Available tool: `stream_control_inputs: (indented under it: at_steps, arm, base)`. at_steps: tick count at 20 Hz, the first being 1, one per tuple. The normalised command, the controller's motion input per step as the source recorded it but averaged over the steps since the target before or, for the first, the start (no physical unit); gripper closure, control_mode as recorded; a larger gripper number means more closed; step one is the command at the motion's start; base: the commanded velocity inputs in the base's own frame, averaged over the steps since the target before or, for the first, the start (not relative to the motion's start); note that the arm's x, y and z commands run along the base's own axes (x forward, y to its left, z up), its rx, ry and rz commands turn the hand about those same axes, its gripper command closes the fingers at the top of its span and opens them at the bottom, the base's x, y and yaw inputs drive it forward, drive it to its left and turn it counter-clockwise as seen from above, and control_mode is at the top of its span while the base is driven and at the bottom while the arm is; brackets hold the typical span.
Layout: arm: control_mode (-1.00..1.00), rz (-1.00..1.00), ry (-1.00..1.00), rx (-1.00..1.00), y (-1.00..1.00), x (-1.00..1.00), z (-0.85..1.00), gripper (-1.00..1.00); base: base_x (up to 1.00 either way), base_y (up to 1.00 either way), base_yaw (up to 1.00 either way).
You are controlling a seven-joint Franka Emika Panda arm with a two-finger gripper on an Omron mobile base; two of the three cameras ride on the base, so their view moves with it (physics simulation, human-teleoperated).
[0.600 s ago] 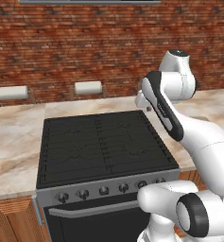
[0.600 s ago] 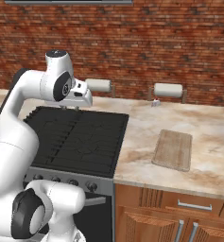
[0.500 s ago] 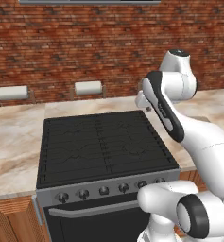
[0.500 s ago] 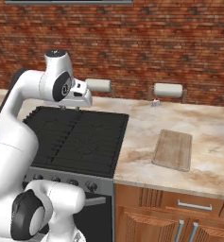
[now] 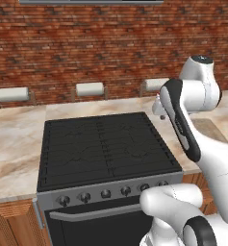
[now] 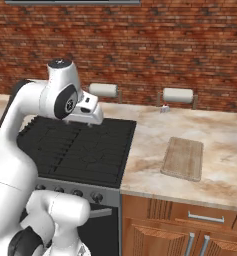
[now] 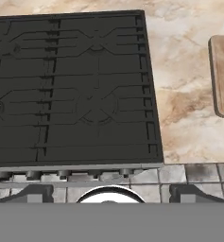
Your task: Open the drawer on the right and place the cutting tools on the cutting board.
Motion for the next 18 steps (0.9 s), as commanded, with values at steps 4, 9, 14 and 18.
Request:
stream_control_inputs:
  at_steps: [4, 9, 14, 18]
  arm:
    - [-1.0, -0.15, 0.0, 0.08, -0.71, -0.47, -0.12, -1.0]
    - [-1.0, -0.11, 0.0, 0.14, -0.81, -0.38, -0.09, -1.0]
    - [-1.0, -0.13, 0.0, 0.24, -0.79, -0.31, -0.15, -1.0]
    - [-1.0, -0.16, -0.02, 0.27, -0.93, -0.31, -0.27, -1.0]
  base:
    - [0.0, 0.0, 0.0]
    - [0.0, 0.0, 0.0]
    - [0.0, 0.0, 0.0]
    - [0.0, 0.0, 0.0]
